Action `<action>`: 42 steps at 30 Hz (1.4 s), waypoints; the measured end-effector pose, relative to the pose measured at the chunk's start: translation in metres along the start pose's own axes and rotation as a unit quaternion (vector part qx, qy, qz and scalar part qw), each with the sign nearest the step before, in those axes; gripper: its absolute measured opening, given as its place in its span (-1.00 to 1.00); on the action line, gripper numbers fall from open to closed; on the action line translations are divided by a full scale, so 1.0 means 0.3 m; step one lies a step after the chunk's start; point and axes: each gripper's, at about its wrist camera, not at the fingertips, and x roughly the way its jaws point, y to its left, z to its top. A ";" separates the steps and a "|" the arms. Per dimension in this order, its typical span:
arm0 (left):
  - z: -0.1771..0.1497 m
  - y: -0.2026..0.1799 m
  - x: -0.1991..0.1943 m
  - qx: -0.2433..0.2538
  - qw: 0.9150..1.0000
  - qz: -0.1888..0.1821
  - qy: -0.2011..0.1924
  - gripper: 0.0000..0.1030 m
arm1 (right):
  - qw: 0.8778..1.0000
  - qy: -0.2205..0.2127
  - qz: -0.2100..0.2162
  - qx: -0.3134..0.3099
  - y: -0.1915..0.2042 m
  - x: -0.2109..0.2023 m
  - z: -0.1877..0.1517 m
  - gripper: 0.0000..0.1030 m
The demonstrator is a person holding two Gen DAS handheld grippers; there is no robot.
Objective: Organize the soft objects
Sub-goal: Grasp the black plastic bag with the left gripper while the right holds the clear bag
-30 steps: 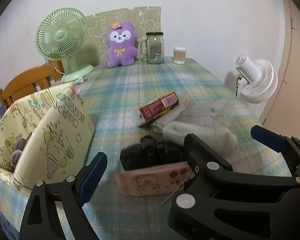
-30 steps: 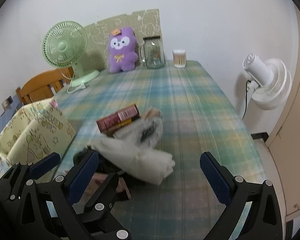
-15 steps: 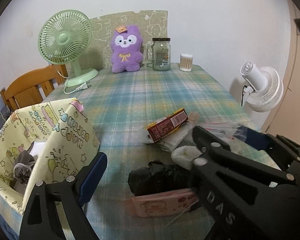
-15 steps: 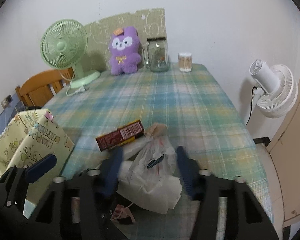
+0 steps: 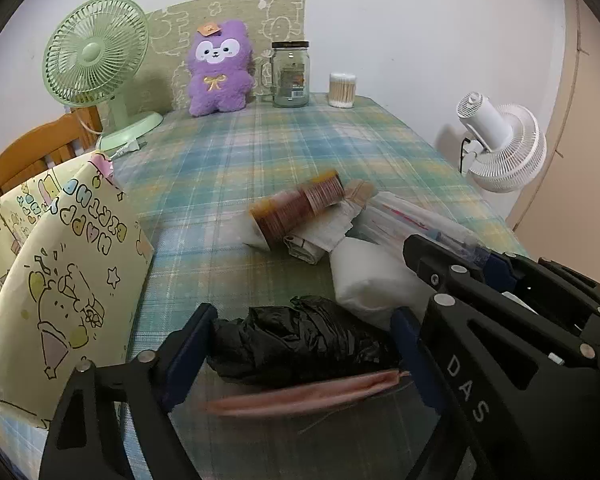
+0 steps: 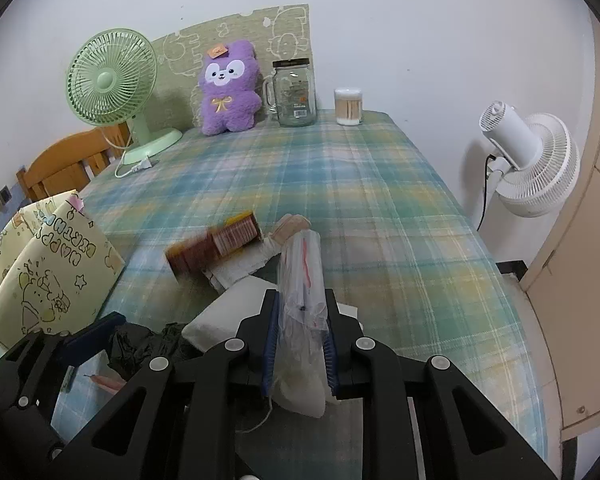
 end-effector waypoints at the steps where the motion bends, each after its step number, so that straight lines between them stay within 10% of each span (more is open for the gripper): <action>1: -0.004 -0.002 0.000 0.001 1.000 0.000 0.000 0.64 | 1.000 0.000 -0.002 -0.001 0.000 -0.002 -0.003 -0.56; 11: -0.024 -0.001 -0.032 0.007 1.000 -0.018 -0.005 0.14 | 1.000 -0.011 -0.001 -0.004 0.019 -0.040 -0.016 -0.58; 42: 0.082 0.021 -0.323 0.025 0.995 0.000 -0.102 0.12 | 0.996 -0.092 0.001 -0.004 0.102 -0.324 0.100 -0.58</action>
